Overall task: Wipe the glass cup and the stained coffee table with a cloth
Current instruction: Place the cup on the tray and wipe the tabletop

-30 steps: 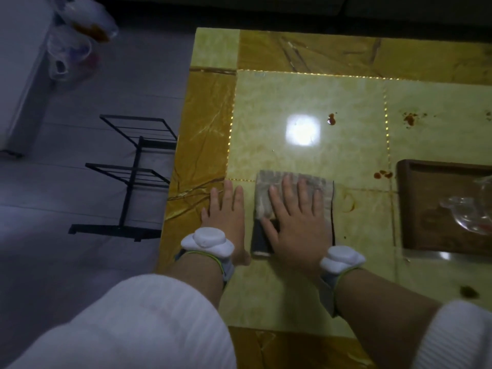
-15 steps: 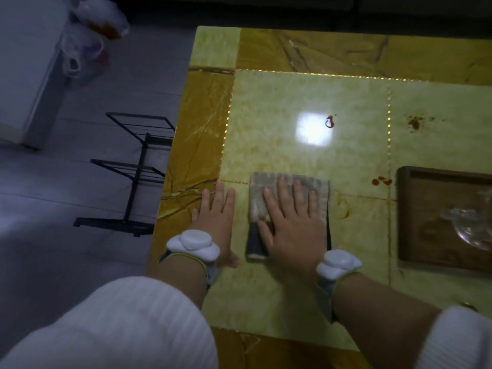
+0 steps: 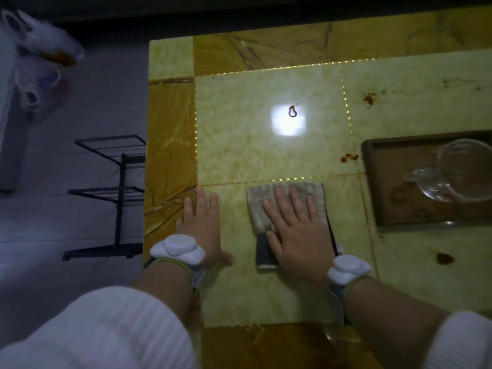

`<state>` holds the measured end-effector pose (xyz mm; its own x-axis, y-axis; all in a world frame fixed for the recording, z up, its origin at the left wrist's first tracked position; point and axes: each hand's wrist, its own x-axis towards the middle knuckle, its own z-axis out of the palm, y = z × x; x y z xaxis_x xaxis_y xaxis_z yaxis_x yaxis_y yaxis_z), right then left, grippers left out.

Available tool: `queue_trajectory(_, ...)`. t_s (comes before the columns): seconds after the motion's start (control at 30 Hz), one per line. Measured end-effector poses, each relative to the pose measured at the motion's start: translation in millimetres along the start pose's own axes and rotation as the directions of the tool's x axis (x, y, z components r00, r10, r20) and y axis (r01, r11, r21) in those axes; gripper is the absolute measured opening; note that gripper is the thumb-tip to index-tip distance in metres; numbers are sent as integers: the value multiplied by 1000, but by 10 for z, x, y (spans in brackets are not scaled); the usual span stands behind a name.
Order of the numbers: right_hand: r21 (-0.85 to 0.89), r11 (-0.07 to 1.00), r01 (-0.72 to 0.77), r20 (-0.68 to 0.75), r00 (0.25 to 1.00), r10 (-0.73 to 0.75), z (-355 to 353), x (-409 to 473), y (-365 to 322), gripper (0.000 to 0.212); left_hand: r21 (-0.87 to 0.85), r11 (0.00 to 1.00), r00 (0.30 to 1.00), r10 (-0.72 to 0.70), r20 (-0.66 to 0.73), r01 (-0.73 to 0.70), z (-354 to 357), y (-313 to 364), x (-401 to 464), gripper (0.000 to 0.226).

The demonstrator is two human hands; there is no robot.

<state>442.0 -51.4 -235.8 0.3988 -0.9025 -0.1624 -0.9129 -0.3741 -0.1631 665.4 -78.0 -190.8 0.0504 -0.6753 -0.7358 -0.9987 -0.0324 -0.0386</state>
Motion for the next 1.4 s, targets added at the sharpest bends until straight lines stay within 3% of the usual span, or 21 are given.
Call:
queue_trajectory(0.13, -5, 989, 150, 10, 989, -150, -67, -23, 358, 68, 28, 1000, 999, 12, -34, -11, -179, 259, 53, 149)
queue_trajectory(0.3, 6, 995, -99, -16, 995, 99, -136, 381, 476, 69, 10, 1000, 1000, 20, 8, -20, -242, 510, 135, 147)
queue_trajectory(0.4, 2, 989, -149, -28, 988, 149, -57, 198, 291, 67, 26, 1000, 1000, 6, 16, -7, -258, 516, 87, 146)
queue_trajectory(0.67, 17, 1000, -5, -29, 1000, 5, -33, 93, 405, 70, -27, 999, 999, -24, 26, 25, -259, 543, 103, 146)
queue_trajectory(0.9, 52, 976, -211, -47, 976, 213, -38, 229, 250, 68, -28, 999, 1000, -17, 23, 18, -275, 546, 84, 145)
queue_trajectory(1.1, 80, 987, -142, -30, 989, 145, 78, -80, 148, 69, -43, 999, 999, -29, 20, 30, -266, 524, 106, 146)
queue_trajectory(1.33, 53, 987, -149, 6, 989, 149, -153, 619, 392, 71, 9, 1000, 1000, -5, 10, 5, -228, 460, 129, 146)
queue_trajectory(1.4, 54, 985, -162, 12, 987, 162, -184, 800, 442, 72, 69, 998, 999, 16, -47, -13, -215, 384, 144, 136)
